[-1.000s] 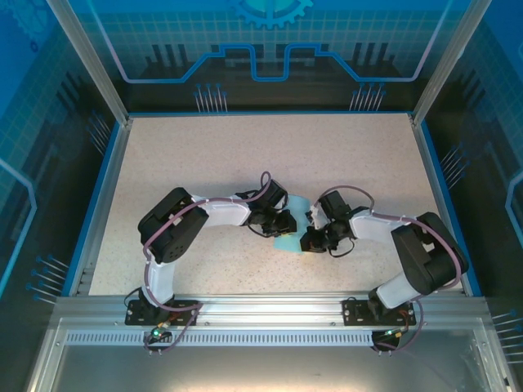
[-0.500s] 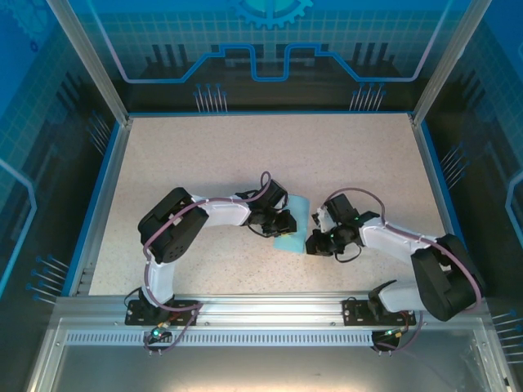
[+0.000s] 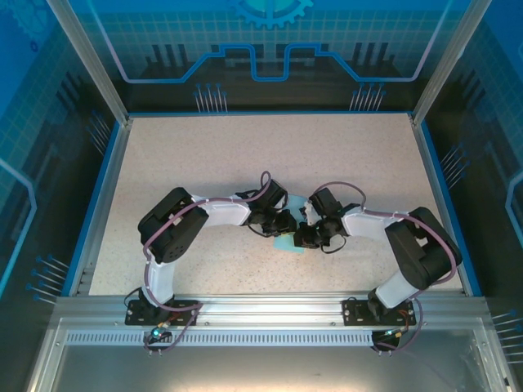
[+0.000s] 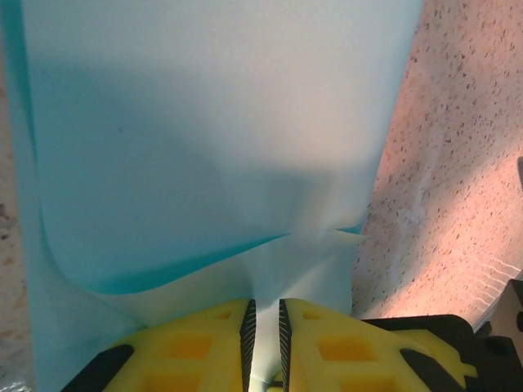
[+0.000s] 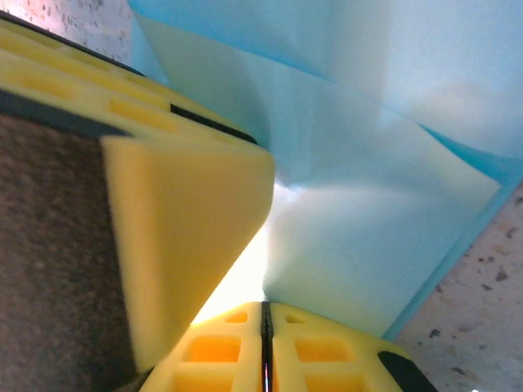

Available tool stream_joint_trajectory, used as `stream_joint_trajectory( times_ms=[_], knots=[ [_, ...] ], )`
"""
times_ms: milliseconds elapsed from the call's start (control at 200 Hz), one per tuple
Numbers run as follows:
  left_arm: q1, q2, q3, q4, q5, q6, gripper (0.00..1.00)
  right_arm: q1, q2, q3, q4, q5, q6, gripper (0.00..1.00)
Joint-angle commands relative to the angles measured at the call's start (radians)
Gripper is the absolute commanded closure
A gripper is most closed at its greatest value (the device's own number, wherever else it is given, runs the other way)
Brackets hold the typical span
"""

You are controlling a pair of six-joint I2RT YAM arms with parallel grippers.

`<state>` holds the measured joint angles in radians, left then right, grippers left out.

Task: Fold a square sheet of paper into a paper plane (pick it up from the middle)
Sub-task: Fold the triangle a second time at the center of the table.

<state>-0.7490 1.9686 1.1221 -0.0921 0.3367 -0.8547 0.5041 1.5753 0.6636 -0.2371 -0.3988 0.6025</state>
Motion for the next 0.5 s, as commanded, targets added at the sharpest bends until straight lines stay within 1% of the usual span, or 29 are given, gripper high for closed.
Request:
stream_joint_trajectory(
  times_ms=[0, 175, 305, 425, 495],
  knots=[
    [0.006, 0.027, 0.008, -0.070, -0.036, 0.031, 0.79, -0.034, 0.011, -0.067, 0.005, 0.012, 0.002, 0.90],
    [0.010, 0.029, 0.009, -0.055, -0.037, 0.031, 0.78, -0.044, 0.000, -0.123, 0.020, -0.040, 0.000, 0.89],
    [0.018, 0.007, 0.011, -0.038, -0.036, 0.028, 0.76, -0.051, -0.004, -0.136, 0.017, -0.021, 0.002, 0.90],
    [0.027, -0.037, 0.005, -0.006, -0.014, 0.015, 0.71, -0.052, -0.008, -0.133, 0.025, -0.012, 0.012, 0.93],
    [0.032, -0.066, -0.010, 0.029, 0.008, -0.004, 0.70, -0.052, -0.009, -0.128, 0.021, 0.000, 0.014, 0.95]
  ],
)
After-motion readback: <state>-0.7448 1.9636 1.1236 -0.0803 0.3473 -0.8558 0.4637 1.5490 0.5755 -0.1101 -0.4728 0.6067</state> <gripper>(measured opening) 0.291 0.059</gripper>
